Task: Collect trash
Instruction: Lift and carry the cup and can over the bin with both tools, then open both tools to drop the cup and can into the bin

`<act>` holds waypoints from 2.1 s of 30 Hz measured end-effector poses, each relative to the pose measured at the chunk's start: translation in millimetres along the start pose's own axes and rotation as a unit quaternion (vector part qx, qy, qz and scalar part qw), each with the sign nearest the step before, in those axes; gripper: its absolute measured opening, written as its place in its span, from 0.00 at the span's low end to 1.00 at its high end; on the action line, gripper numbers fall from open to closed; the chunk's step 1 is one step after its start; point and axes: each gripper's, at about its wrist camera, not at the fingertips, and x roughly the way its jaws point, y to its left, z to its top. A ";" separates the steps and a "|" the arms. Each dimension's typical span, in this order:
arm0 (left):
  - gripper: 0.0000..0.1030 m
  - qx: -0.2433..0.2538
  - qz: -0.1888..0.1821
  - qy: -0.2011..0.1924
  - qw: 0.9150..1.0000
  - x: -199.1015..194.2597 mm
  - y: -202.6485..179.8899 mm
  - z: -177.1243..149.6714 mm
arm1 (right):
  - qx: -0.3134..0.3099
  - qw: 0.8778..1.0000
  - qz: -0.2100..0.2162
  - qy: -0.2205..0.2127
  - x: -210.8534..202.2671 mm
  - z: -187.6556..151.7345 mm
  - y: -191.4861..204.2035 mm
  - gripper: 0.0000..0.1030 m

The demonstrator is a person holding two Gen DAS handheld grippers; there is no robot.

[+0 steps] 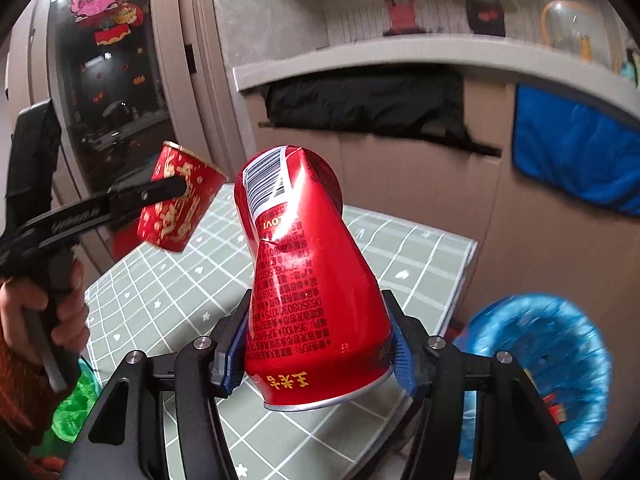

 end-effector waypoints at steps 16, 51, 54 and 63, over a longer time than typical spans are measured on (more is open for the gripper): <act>0.54 0.076 -0.108 -0.073 0.989 -48.2 -169.0 9.2 | 0.025 0.984 -0.136 -0.113 -156.1 -11.2 -67.9 0.54; 0.54 0.061 -0.169 0.151 0.972 187.4 -228.9 -75.7 | 0.152 0.969 -0.188 0.040 -42.5 -85.0 -219.8 0.54; 0.54 0.063 -0.161 0.155 0.973 192.5 -227.4 -78.7 | 0.158 0.968 -0.189 0.047 -34.0 -85.0 -225.8 0.54; 0.55 0.069 -0.153 0.187 0.968 212.9 -237.5 -86.5 | 0.190 0.961 -0.189 0.061 -25.6 -91.8 -241.2 0.55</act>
